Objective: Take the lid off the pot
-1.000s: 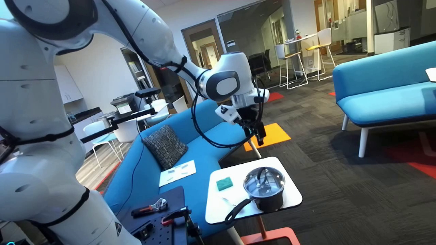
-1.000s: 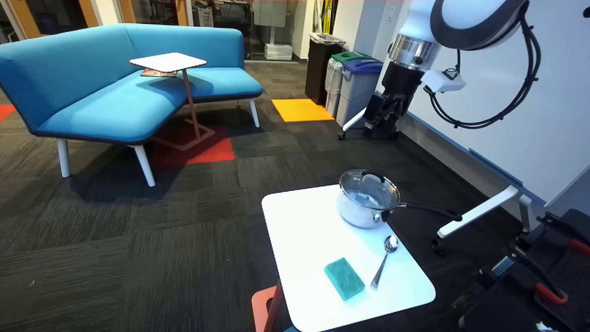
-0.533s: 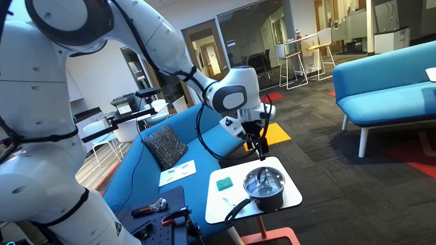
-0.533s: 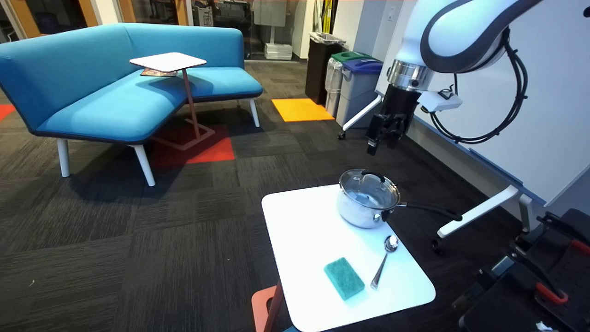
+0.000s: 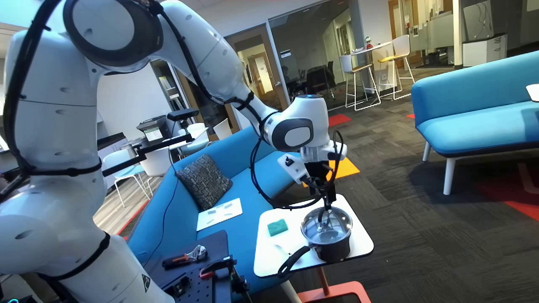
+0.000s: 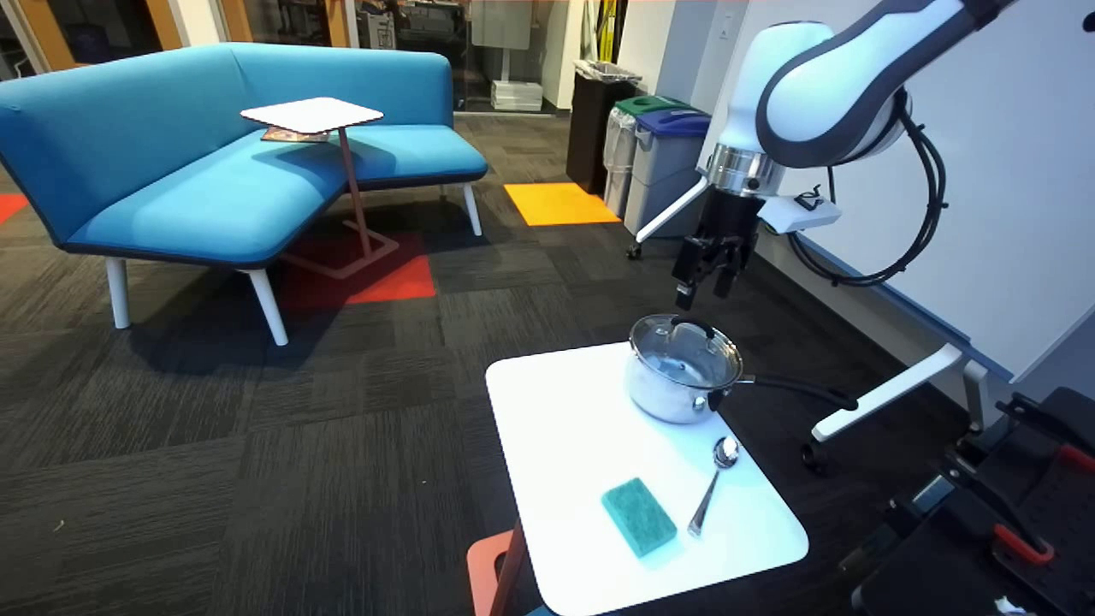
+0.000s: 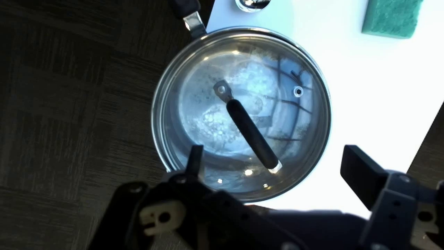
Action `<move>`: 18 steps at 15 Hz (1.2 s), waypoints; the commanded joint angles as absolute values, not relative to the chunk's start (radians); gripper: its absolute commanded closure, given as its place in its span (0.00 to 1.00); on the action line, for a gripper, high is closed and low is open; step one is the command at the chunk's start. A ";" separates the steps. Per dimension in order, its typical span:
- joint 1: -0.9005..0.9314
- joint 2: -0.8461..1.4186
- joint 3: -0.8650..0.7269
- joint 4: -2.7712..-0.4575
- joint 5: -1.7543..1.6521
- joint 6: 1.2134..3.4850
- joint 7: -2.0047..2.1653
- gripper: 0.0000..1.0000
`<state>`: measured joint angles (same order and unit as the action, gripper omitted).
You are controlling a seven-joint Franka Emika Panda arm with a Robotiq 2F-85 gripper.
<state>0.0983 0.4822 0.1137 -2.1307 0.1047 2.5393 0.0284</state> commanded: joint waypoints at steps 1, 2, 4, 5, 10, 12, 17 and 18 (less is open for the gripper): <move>0.106 0.536 0.097 -2.065 0.093 2.493 0.053 0.00; 0.106 0.547 0.095 -2.055 0.093 2.482 0.053 0.00; 0.106 0.566 0.094 -2.036 0.094 2.456 0.053 0.00; 0.105 0.575 0.094 -2.026 0.094 2.439 0.052 0.00; 0.106 0.612 0.093 -1.982 0.095 2.365 0.053 0.00; 0.107 0.624 0.091 -1.968 0.093 2.353 0.055 0.25; 0.108 0.645 0.093 -1.946 0.094 2.348 0.049 0.58; 0.108 0.649 0.093 -1.943 0.094 2.350 0.050 0.64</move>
<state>0.0994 0.6347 0.1012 -1.9779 0.1034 2.3855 0.0305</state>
